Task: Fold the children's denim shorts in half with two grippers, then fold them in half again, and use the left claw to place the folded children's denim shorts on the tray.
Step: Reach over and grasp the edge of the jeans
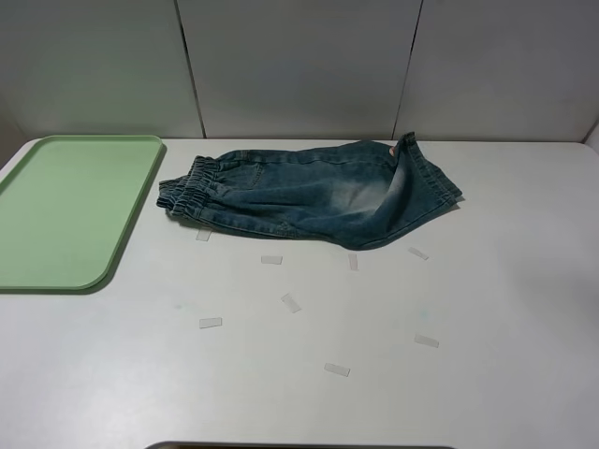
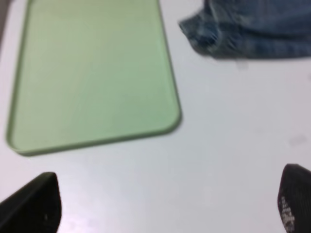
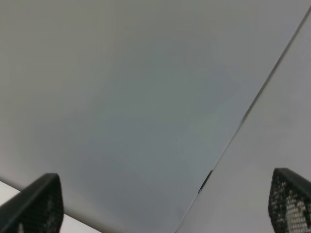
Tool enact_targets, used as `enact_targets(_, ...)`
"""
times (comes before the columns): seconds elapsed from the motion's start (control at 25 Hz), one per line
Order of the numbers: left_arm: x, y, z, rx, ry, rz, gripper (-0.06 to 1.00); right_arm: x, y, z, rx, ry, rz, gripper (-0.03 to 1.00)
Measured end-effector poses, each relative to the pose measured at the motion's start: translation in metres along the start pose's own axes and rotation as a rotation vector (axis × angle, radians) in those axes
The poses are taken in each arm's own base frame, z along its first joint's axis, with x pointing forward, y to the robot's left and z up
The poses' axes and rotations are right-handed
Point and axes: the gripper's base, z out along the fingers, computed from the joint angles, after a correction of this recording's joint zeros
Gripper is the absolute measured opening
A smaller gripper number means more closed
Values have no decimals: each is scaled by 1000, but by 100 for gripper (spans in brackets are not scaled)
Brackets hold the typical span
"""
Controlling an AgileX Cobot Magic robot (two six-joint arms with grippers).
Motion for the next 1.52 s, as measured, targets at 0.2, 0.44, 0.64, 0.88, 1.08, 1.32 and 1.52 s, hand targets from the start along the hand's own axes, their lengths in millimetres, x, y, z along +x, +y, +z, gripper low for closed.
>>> enact_targets(0.2,8,-8,11,82,13,22,88,0,0,0,0,1,1,64)
enact_targets(0.44,20,-10,13,109,-86,20,87,1,0,0,3,6,7,64)
enact_targets(0.64,26,-10,14,109,-112,41,84,1,0,0,2,9,16,64)
enact_targets(0.88,27,-10,17,108,-109,65,82,2,-1,0,9,22,29,64)
enact_targets(1.08,35,-11,24,107,-33,75,82,3,-1,0,11,28,36,64)
enact_targets(1.32,36,-11,24,107,-26,76,82,4,-1,0,12,47,73,64)
enact_targets(1.52,36,-11,24,107,-26,76,82,10,-2,-1,33,106,128,64)
